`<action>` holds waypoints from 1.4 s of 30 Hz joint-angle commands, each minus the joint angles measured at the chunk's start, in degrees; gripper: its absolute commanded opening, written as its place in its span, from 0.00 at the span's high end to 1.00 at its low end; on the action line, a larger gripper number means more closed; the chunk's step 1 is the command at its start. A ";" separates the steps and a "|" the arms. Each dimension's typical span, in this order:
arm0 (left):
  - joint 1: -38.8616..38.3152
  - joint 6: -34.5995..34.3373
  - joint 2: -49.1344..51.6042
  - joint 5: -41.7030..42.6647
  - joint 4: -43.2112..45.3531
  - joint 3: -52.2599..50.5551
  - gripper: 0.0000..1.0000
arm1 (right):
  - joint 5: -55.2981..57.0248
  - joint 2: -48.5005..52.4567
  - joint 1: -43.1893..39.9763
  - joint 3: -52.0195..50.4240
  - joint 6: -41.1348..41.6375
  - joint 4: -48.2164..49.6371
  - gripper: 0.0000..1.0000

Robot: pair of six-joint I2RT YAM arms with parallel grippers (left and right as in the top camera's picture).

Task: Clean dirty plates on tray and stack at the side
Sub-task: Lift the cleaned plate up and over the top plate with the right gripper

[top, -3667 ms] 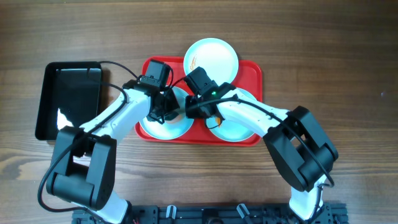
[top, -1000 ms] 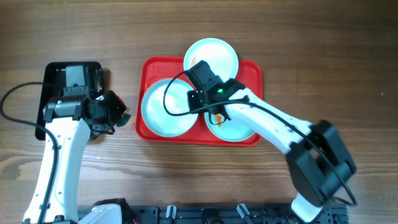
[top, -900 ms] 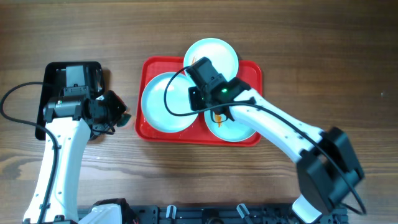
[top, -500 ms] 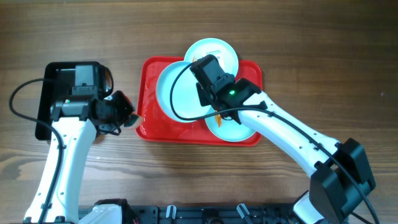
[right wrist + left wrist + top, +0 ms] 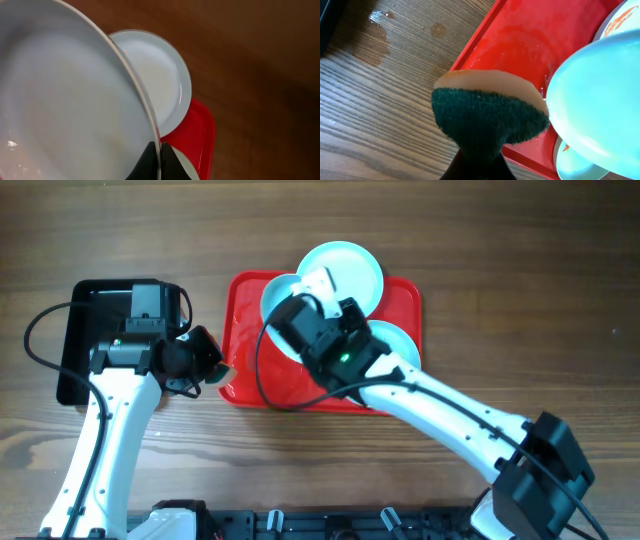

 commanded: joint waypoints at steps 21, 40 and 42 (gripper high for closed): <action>-0.22 0.24 -0.57 -0.39 4.87 -4.22 0.96 | 22.49 -1.27 5.44 1.49 -23.23 11.37 0.96; -0.22 0.28 -0.57 2.56 5.22 -4.22 0.96 | 22.47 -1.27 9.01 1.31 -21.33 13.51 0.96; -0.22 0.28 -0.57 2.56 5.22 -4.22 0.96 | 22.43 -1.27 9.03 1.31 -20.57 13.51 0.95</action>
